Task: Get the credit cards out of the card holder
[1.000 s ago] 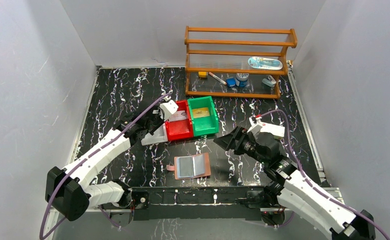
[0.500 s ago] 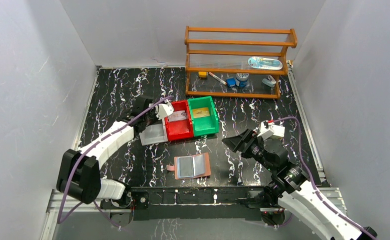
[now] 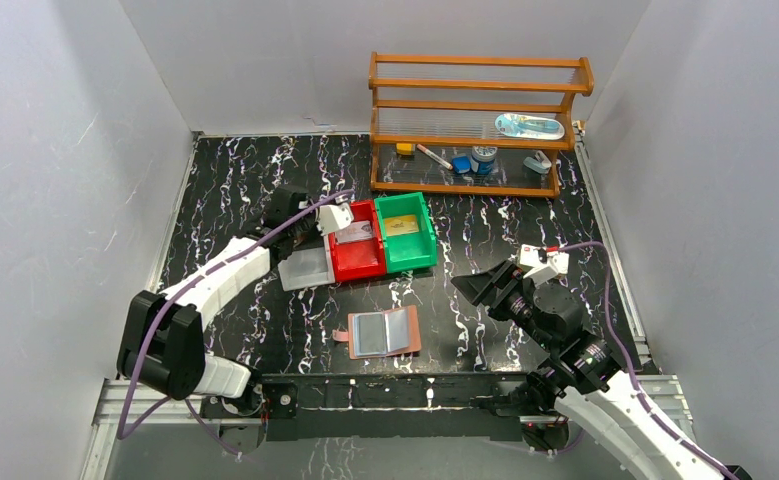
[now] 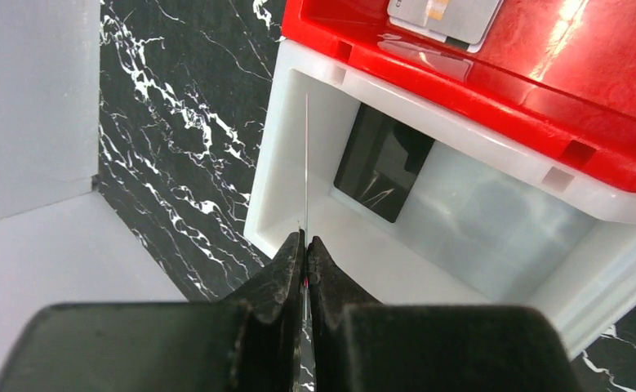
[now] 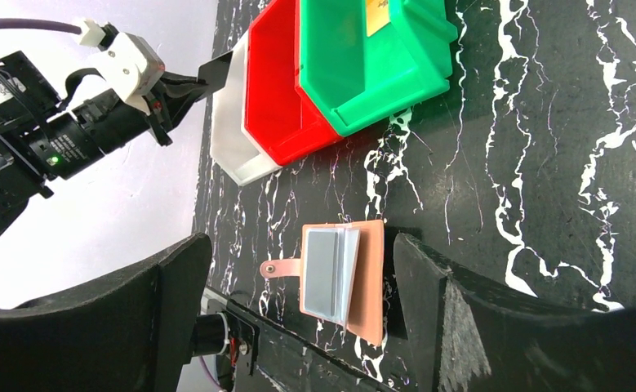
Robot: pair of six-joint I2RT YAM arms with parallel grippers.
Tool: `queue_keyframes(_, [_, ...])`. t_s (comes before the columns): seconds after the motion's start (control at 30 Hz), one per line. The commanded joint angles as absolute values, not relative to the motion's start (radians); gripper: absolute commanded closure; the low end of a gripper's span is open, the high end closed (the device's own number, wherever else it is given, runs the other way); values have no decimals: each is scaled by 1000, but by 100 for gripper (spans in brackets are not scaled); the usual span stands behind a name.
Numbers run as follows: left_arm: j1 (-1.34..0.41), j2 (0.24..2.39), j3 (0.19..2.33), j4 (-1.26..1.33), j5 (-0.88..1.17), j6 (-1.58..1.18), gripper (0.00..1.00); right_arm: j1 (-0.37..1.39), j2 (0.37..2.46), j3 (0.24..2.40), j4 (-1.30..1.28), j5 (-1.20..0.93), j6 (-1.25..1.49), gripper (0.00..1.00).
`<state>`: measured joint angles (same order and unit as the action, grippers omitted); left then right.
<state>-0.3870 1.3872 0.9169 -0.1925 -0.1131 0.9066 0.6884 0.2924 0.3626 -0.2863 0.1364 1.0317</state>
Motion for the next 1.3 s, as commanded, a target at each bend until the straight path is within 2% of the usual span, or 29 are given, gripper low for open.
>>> queue_keyframes(0.0, [-380,1381,848,-99,-143,1028,100,687,303,363,-258,160,1047,9])
queue_keyframes(0.63, [-345,1527,826,50,-26,1016,100,686,318,363,-233,156,1045,7])
queue_keyframes(1.13, [-337,1593,762,159,-43,1043,100,686,339,368,-250,176,1006,2])
queue_keyframes(1.27, [-338,1589,755,157,-31,1037,93,687,341,372,-262,186,1003,2])
